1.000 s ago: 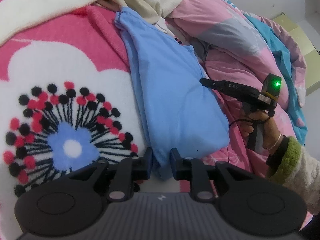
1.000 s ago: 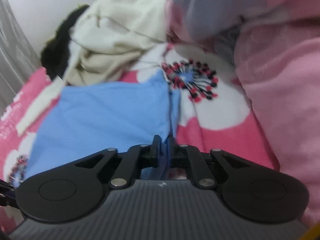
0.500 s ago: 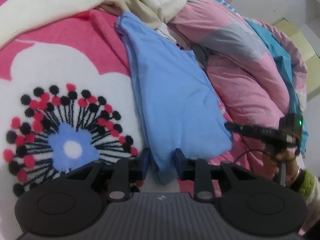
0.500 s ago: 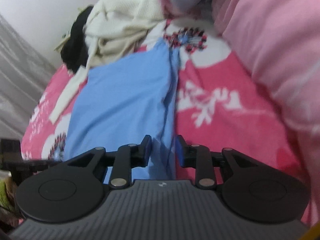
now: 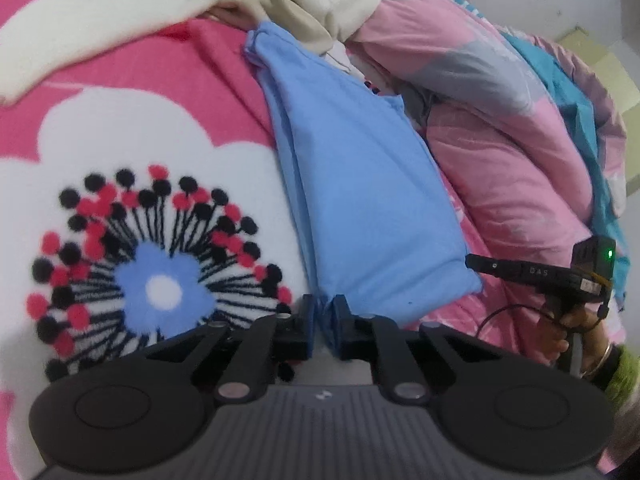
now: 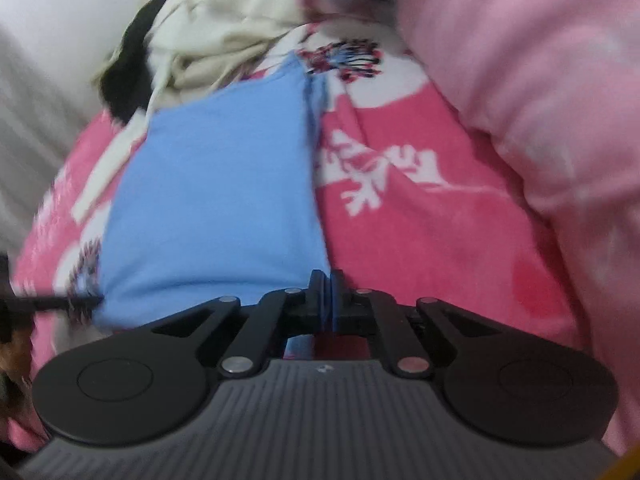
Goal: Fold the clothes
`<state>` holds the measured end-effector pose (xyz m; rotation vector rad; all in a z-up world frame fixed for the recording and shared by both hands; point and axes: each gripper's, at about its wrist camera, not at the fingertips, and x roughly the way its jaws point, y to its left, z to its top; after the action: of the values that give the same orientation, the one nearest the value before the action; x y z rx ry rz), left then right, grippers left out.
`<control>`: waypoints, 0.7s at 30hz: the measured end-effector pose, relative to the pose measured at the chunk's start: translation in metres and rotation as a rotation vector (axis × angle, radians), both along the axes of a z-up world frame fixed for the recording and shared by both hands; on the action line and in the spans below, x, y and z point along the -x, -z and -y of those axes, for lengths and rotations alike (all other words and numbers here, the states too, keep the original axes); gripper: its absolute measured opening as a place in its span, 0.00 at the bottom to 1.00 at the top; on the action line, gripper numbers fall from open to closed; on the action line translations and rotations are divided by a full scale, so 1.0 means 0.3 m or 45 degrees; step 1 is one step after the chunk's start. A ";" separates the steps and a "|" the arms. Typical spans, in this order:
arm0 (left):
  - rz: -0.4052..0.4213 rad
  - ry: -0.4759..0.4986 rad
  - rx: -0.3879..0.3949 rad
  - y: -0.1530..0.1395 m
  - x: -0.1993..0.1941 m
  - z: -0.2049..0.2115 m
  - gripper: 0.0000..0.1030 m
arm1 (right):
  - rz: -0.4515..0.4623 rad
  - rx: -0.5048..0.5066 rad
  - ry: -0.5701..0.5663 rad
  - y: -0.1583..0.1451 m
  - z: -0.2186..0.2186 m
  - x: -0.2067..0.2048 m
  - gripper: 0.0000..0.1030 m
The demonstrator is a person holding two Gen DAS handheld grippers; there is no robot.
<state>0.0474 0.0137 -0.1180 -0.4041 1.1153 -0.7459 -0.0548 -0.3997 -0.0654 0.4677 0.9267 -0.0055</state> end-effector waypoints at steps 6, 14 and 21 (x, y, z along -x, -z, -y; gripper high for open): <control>0.050 0.014 -0.004 -0.053 0.014 -0.030 0.40 | 0.021 -0.231 0.104 -0.045 0.067 0.077 0.20; 0.241 0.193 -0.140 -0.057 0.064 0.085 0.38 | -0.054 -0.303 0.004 0.012 0.019 0.087 0.50; 0.342 0.257 -0.123 -0.111 0.084 0.071 0.07 | 0.099 -0.248 -0.156 -0.060 -0.036 0.093 0.07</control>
<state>0.0221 -0.0077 -0.0847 -0.1046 0.9415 -0.8914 -0.0827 -0.3888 -0.0475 0.5865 0.8816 0.2145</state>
